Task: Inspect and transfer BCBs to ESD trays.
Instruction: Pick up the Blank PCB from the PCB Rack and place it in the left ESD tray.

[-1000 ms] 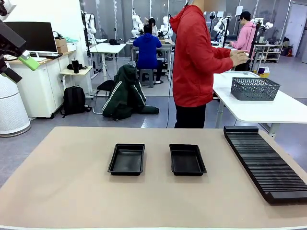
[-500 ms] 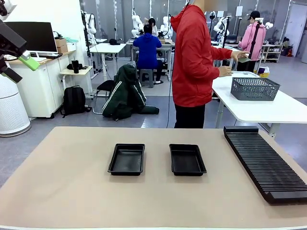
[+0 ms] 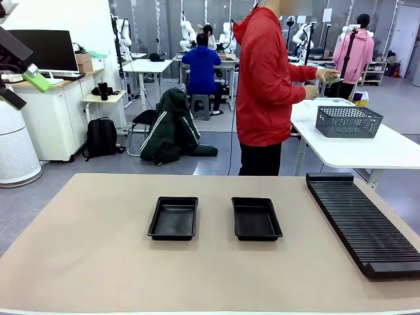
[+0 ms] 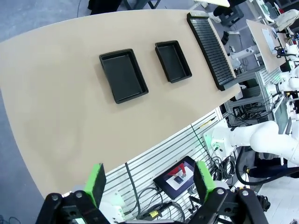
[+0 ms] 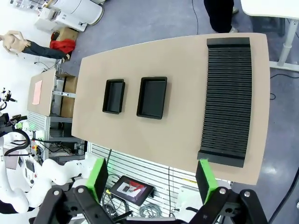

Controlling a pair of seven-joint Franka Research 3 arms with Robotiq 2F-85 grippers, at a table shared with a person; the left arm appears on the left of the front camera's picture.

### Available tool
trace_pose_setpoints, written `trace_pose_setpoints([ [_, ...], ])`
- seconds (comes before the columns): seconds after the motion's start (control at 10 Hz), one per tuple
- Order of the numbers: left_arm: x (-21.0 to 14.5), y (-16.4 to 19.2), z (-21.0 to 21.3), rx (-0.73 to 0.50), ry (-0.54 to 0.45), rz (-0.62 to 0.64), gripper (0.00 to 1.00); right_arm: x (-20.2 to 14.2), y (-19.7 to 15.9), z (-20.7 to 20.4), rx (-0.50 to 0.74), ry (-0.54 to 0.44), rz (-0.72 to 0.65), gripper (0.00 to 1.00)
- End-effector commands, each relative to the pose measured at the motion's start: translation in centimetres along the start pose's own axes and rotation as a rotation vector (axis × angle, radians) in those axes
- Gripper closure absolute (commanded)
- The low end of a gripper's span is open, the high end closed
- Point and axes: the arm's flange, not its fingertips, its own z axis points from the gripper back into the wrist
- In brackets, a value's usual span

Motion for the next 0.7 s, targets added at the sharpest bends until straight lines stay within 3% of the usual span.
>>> trace_pose_setpoints([
  [0.0, 0.5, -0.3, 2.4, -0.024, 0.005, 0.050, 0.00, 0.0, 0.0, -0.1, 0.015, -0.001, 0.002, 0.00],
  [0.6, 1.5, 2.6, 5.1, -0.015, 0.032, 0.238, 0.00, 0.0, 0.0, -0.1, 0.015, -0.001, 0.002, 0.00],
])
